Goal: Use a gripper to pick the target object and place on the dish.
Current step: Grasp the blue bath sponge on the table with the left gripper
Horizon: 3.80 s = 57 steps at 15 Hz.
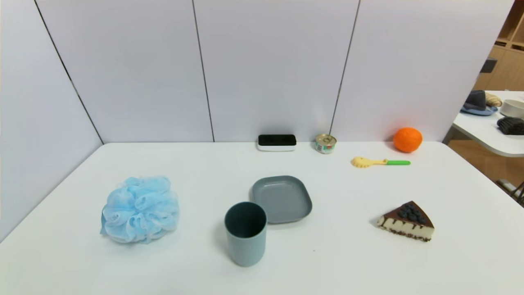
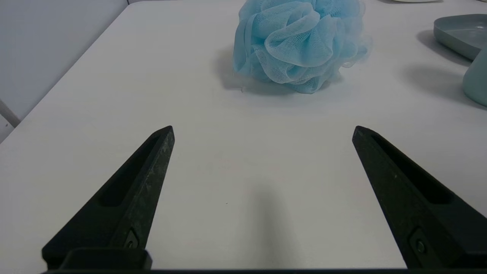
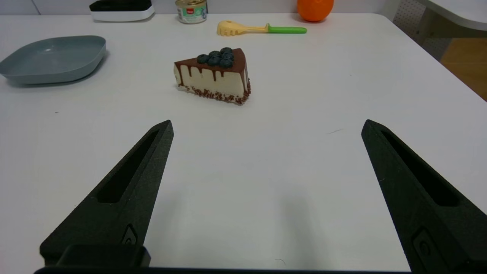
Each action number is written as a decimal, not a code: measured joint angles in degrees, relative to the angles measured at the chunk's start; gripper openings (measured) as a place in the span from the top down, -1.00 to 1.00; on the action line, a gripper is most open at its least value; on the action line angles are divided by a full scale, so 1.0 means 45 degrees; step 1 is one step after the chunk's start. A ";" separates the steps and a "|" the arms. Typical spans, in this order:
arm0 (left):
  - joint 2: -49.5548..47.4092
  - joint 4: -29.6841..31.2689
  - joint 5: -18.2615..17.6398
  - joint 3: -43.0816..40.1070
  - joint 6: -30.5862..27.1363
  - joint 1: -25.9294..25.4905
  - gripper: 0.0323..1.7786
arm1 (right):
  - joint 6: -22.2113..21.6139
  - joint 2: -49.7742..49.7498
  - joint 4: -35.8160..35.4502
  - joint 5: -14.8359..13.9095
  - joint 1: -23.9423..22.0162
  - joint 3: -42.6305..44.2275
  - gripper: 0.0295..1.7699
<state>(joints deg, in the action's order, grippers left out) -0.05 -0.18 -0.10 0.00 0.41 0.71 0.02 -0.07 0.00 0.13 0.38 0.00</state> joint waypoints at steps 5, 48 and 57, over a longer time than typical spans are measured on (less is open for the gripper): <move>0.0000 0.0000 0.0000 0.0000 0.0000 0.0000 -0.90 | 0.0000 0.0000 0.0000 -0.0008 0.0000 0.0000 -0.93; 2.2030 -1.1345 -0.0645 1.9556 -0.6236 0.1918 -0.90 | 0.0000 0.0000 0.0000 -0.0005 -0.0005 0.0000 -0.93; 2.3661 -1.1297 -0.1734 1.8619 -0.5694 0.1880 -0.90 | -0.0005 0.0000 0.0000 -0.0008 0.0005 0.0000 -0.93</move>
<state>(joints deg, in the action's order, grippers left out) 106.42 -51.02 -7.90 83.79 -25.21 9.17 0.00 -0.07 0.00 0.10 0.40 0.00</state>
